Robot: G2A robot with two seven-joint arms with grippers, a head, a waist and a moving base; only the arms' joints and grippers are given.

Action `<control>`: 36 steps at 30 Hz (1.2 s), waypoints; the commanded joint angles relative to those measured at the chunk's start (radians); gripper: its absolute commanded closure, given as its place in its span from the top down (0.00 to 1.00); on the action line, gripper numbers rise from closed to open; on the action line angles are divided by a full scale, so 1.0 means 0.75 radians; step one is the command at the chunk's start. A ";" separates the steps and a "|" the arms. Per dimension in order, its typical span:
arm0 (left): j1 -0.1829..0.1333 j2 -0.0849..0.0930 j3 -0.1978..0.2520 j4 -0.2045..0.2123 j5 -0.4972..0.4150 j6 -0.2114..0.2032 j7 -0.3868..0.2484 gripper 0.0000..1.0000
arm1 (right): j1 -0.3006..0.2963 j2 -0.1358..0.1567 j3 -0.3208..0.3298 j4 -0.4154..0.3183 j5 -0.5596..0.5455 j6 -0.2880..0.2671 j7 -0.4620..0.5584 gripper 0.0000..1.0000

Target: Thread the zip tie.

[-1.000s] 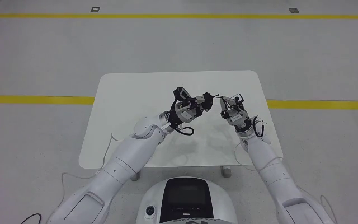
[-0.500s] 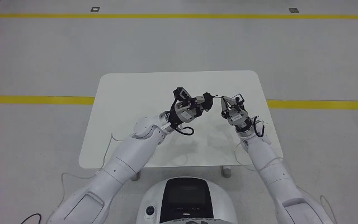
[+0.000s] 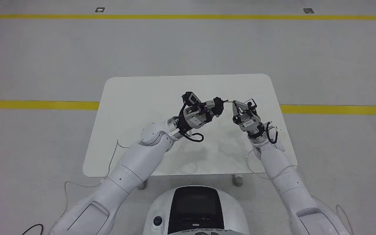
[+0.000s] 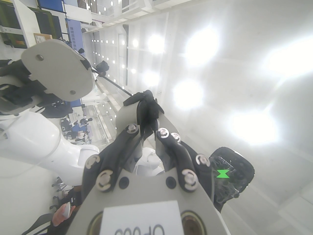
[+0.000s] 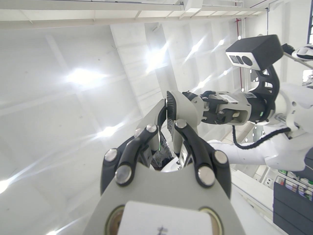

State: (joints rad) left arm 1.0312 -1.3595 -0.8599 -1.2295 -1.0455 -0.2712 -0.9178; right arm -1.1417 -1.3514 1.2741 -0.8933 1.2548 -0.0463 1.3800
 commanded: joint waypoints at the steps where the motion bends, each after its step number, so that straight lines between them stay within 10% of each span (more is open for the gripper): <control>1: 0.000 0.000 0.000 0.000 0.000 0.000 0.000 0.00 | 0.001 -0.001 0.001 0.000 -0.003 0.001 0.000 0.00; 36: 0.000 0.000 0.000 0.000 0.000 0.000 0.000 0.00 | 0.021 -0.014 0.026 0.061 -0.025 0.009 -0.038 0.00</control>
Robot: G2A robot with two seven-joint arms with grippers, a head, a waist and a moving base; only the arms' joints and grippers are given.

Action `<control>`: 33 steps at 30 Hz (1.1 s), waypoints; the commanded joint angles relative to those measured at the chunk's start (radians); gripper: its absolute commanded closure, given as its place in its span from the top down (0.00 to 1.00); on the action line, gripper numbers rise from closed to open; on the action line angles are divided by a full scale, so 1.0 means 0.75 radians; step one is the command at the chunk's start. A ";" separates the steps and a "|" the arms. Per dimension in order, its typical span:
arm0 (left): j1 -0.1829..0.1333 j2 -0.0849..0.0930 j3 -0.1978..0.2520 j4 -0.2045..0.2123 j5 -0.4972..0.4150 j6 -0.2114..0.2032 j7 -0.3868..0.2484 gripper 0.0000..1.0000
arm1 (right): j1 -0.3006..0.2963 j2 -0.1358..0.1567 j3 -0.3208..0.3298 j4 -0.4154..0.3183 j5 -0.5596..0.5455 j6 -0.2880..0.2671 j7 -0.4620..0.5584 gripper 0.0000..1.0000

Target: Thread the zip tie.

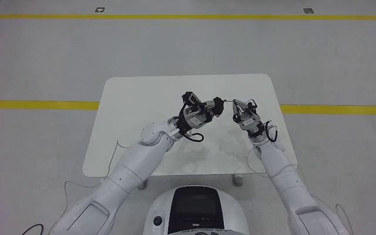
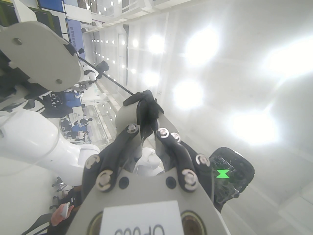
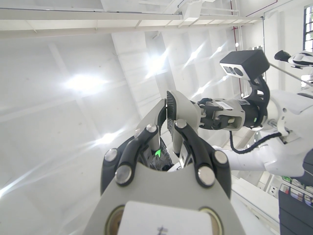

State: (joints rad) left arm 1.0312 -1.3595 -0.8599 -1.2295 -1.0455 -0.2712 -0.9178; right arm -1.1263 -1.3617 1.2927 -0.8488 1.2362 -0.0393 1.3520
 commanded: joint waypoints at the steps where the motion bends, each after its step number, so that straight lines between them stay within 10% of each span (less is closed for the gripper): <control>1: 0.000 0.000 0.000 0.000 0.000 0.000 0.000 0.00 | 0.000 0.000 0.002 0.003 0.000 0.000 -0.001 0.00; 13: 0.000 0.000 0.000 0.000 0.000 0.000 0.000 0.00 | -0.008 -0.002 0.018 0.002 -0.004 -0.001 -0.001 0.00; 15: 0.000 0.000 0.000 0.000 0.000 0.000 0.000 0.00 | -0.011 -0.001 0.021 -0.001 -0.007 0.001 -0.001 0.54; 16: 0.000 0.000 0.000 0.000 0.000 0.000 0.000 0.00 | -0.011 -0.001 0.022 -0.001 -0.009 0.001 -0.005 1.00; 33: 0.000 0.000 0.000 0.000 0.000 0.000 0.000 0.00 | -0.050 0.032 0.137 -0.061 -0.082 -0.093 -0.081 1.00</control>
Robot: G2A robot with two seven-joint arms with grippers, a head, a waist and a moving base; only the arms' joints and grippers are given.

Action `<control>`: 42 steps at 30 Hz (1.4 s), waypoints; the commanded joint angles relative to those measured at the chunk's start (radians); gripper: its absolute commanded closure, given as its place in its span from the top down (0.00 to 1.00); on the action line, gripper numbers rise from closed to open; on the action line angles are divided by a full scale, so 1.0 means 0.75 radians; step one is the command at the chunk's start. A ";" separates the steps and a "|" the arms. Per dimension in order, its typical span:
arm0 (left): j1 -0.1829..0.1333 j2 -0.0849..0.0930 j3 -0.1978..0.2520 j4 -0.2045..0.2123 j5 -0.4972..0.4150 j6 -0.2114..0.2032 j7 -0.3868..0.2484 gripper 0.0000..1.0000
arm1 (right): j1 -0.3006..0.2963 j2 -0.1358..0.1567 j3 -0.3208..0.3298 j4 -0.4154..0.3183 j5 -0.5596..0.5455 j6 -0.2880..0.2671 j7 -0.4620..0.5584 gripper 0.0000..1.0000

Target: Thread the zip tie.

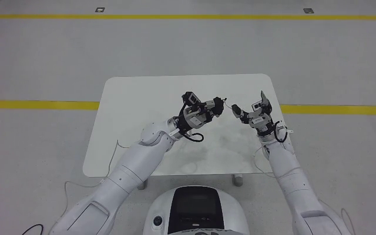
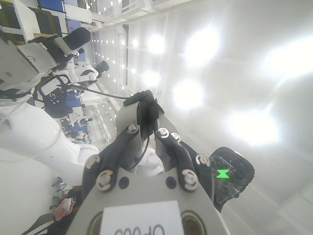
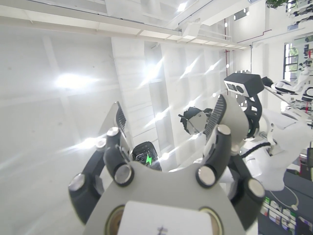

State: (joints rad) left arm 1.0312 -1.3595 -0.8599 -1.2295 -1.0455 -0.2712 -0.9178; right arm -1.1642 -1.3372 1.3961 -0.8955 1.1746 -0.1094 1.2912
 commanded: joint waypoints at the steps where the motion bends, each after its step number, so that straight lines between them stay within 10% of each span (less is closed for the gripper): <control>1: 0.000 0.000 0.000 0.000 0.000 0.000 0.000 0.00 | 0.001 0.000 -0.001 0.001 0.000 0.001 0.000 1.00; 22: 0.149 0.050 -0.152 -0.266 -0.033 0.150 -0.058 0.00 | -0.153 0.060 0.170 -0.363 -0.269 -0.185 -0.228 1.00; 42: 0.154 0.052 -0.157 -0.271 -0.030 0.153 -0.060 0.00 | -0.153 0.060 0.170 -0.363 -0.269 -0.185 -0.228 1.00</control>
